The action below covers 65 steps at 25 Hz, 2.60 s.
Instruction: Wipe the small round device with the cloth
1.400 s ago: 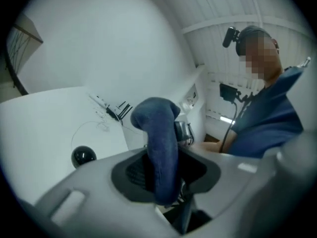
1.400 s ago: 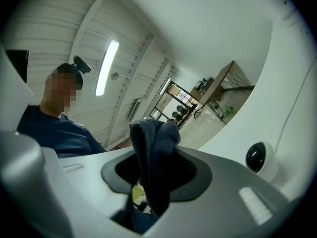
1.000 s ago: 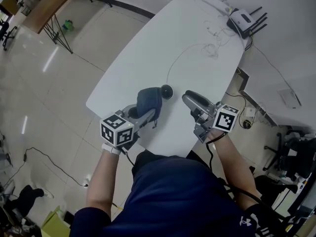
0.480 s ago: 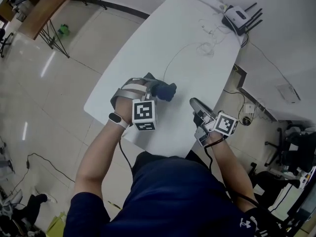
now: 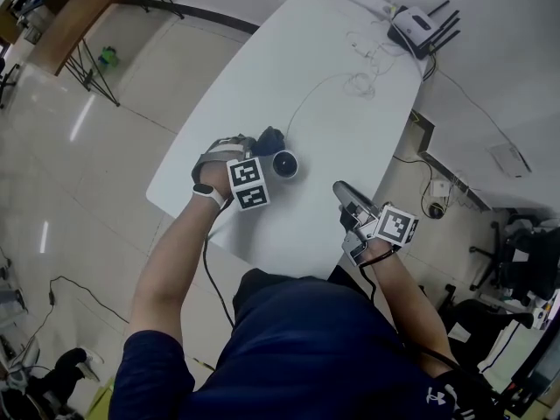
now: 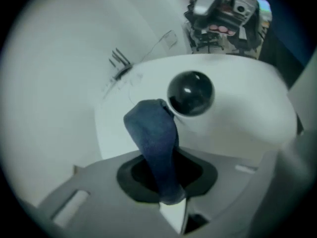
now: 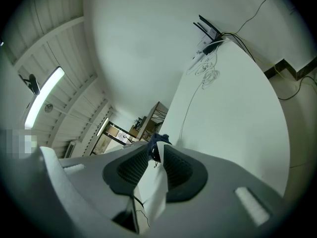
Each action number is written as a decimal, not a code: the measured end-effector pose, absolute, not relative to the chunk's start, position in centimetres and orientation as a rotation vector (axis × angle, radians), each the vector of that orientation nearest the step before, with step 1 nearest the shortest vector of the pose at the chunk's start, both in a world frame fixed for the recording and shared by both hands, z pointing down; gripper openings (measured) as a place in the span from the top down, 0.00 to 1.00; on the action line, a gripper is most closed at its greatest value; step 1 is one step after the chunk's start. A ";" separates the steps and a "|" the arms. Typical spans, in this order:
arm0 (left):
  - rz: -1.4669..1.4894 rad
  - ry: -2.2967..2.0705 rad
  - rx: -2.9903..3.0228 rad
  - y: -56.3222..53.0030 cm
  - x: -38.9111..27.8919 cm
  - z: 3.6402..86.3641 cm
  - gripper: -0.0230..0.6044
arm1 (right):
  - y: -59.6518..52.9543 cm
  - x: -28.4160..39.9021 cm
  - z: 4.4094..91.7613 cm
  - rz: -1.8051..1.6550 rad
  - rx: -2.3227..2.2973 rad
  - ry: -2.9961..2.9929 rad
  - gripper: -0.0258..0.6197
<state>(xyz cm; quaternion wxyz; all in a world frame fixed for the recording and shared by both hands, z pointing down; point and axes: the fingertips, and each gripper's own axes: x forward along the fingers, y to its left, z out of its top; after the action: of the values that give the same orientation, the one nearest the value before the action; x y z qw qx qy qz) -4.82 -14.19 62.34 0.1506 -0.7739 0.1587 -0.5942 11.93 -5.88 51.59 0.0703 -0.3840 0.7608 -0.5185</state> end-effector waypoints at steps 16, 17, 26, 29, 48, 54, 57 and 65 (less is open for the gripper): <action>-1.827 0.575 -3.559 -2.7 0.2 62.4 0.86 | -5.7 9.9 53.2 -1.633 -1.080 2.260 0.82; -1.786 0.576 -3.627 -2.4 0.7 62.2 0.86 | -5.6 9.9 53.3 -1.639 -1.083 2.255 0.82; -1.662 0.664 -3.783 -0.8 0.7 61.8 0.86 | -5.0 10.7 54.4 -1.677 -1.120 2.249 0.83; -1.836 0.655 -3.587 -2.4 -2.7 62.2 0.86 | -5.2 10.8 54.3 -1.674 -1.113 2.248 0.83; -1.756 -0.180 -1.937 -16.4 -1.0 62.1 0.86 | -4.2 14.7 53.4 -1.602 -1.230 2.143 0.83; -2.045 0.180 -2.338 -13.3 -6.1 63.8 0.86 | -4.5 13.1 54.3 -1.648 -1.187 2.174 0.84; -2.035 0.435 -2.785 -8.4 -5.5 63.8 0.86 | -4.8 11.6 54.9 -1.680 -1.150 2.229 0.85; -1.684 1.085 -3.486 -0.5 1.4 62.8 0.86 | -5.8 8.5 55.8 -1.748 -1.039 2.317 0.85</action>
<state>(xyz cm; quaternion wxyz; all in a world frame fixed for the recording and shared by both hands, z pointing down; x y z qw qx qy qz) 1.38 -0.55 62.83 -0.4253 -0.7847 0.2442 -0.3791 8.52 -5.79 55.76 0.0293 -0.3370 0.7513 -0.5667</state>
